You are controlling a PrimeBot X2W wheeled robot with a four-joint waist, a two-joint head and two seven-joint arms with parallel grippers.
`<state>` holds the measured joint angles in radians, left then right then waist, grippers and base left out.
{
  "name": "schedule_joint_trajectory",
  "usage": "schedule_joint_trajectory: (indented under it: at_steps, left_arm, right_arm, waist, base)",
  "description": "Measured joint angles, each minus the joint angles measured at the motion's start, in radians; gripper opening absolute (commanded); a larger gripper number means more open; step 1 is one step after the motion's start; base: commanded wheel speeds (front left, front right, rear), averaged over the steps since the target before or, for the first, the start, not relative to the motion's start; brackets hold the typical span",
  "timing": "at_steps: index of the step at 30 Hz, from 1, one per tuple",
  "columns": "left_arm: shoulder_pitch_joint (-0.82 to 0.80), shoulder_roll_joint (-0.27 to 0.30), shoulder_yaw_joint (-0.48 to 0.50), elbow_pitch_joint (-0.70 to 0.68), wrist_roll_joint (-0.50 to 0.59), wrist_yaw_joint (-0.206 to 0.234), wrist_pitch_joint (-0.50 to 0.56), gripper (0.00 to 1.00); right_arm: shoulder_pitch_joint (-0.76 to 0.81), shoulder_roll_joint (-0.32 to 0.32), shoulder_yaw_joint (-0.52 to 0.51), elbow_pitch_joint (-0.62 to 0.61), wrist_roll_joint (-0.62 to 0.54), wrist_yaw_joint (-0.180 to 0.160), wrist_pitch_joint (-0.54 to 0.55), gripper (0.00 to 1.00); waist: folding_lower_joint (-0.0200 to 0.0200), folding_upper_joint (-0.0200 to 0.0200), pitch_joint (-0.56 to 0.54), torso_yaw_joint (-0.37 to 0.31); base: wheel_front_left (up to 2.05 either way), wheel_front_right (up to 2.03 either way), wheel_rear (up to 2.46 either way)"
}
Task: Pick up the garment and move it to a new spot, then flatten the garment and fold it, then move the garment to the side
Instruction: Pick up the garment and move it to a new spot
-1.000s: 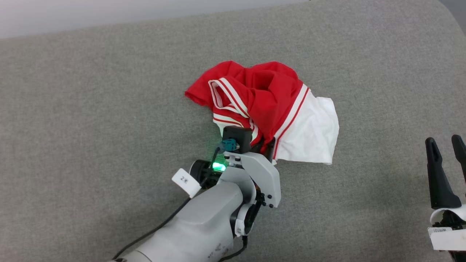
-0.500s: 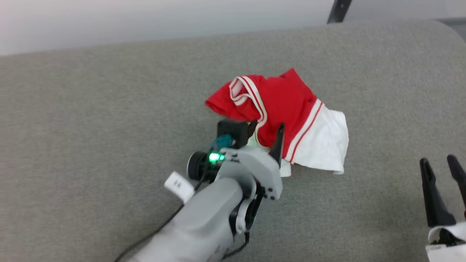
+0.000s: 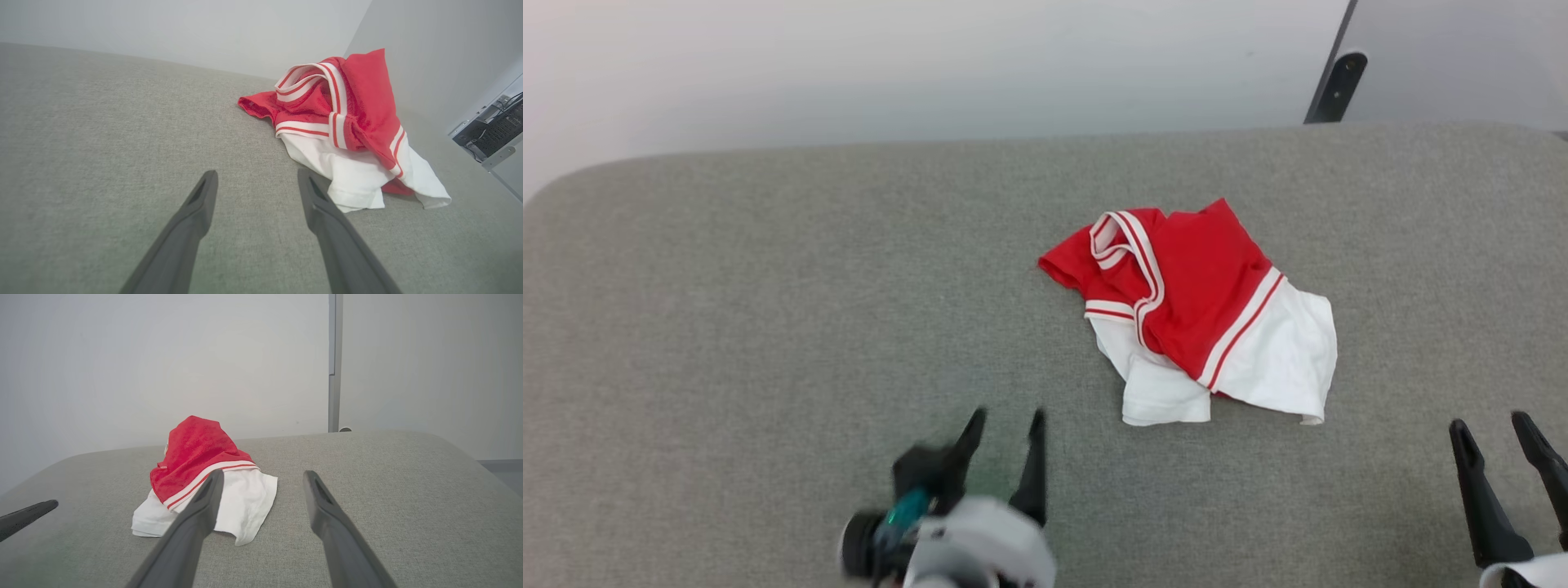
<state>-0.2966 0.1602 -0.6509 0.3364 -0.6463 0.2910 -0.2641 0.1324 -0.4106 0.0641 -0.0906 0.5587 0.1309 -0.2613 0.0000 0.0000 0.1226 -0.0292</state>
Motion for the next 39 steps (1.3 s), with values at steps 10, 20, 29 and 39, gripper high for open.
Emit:
schedule_joint_trajectory:
  at_steps: [10, 20, 29, 39]
  left_arm:
    - [0.272, 0.0, 0.199, -0.204, 0.153, 0.012, 0.0, 1.0]
    - [0.437, -0.001, 0.332, -0.347, 0.304, -0.031, 0.0, 1.0]
    - [0.49, 0.009, 0.433, -0.351, 0.339, -0.071, 0.0, 1.0]
    - [0.552, 0.005, 0.509, -0.36, 0.358, -0.1, 0.0, 1.0]
  right_arm:
    - [0.064, 0.013, -0.04, 0.021, -0.015, 0.0, 0.0, 1.0]
    - [0.111, 0.054, -0.069, 0.031, -0.033, 0.0, 0.0, 1.0]
    - [0.12, 0.108, -0.066, 0.022, -0.069, 0.0, 0.014, 1.0]
    - [0.129, 0.14, -0.064, 0.013, -0.085, 0.0, 0.024, 1.0]
  waist:
    - [0.0001, 0.0, -0.048, 0.009]
    - [0.0, 0.0, -0.108, -0.014]
    - [0.0001, 0.0, -0.153, -0.024]
    - [0.0, 0.0, -0.175, -0.021]
  base:
    - [0.0, 0.0, 0.0]
    - [0.0, 0.0, 0.0]
    - [0.0, 0.0, 0.0]
    - [0.0, 0.0, 0.0]
